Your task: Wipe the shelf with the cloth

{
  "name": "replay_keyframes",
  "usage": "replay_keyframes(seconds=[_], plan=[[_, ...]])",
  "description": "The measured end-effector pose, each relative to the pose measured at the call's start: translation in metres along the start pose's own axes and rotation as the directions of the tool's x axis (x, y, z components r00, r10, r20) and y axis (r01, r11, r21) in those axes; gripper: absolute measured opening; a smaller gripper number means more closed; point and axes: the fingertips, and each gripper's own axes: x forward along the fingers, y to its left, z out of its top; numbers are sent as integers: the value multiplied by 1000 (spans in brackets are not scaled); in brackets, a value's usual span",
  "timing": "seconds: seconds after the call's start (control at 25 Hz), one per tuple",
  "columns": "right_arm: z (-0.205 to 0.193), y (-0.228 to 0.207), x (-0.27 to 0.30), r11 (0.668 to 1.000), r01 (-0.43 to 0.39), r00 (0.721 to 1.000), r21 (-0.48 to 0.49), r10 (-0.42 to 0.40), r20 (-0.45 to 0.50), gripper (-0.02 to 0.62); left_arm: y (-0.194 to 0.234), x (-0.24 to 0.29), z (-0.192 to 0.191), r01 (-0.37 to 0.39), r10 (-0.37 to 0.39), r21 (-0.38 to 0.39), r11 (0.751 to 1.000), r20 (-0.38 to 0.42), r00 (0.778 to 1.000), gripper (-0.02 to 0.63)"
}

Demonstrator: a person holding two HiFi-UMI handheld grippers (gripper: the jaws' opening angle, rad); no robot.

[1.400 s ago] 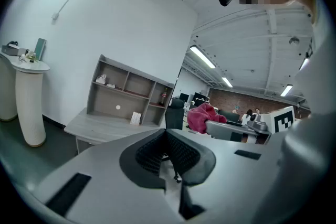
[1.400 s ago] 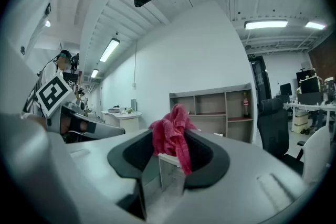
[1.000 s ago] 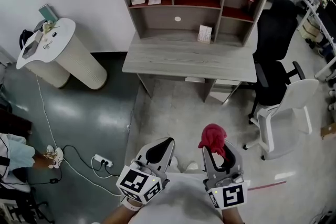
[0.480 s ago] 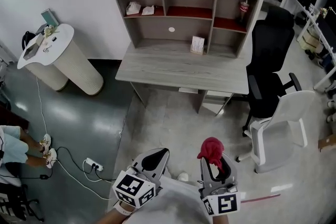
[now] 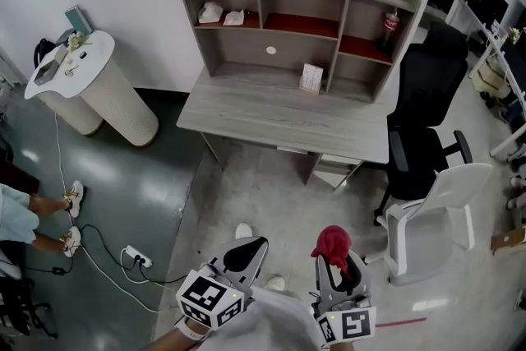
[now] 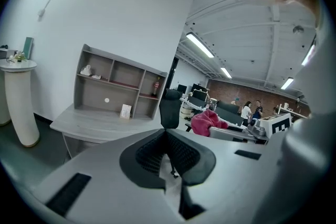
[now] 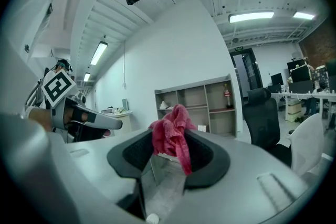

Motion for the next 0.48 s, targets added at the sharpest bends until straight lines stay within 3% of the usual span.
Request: replay_keyframes(seconds=[0.32, 0.48], plan=[[16, 22, 88, 998, -55, 998, -25, 54, -24, 176, 81, 16, 36, -41, 44, -51, 998, 49, 998, 6], [30, 41, 144, 997, -66, 998, -38, 65, -27, 176, 126, 25, 60, -26, 30, -69, 997, 65, 997, 6]])
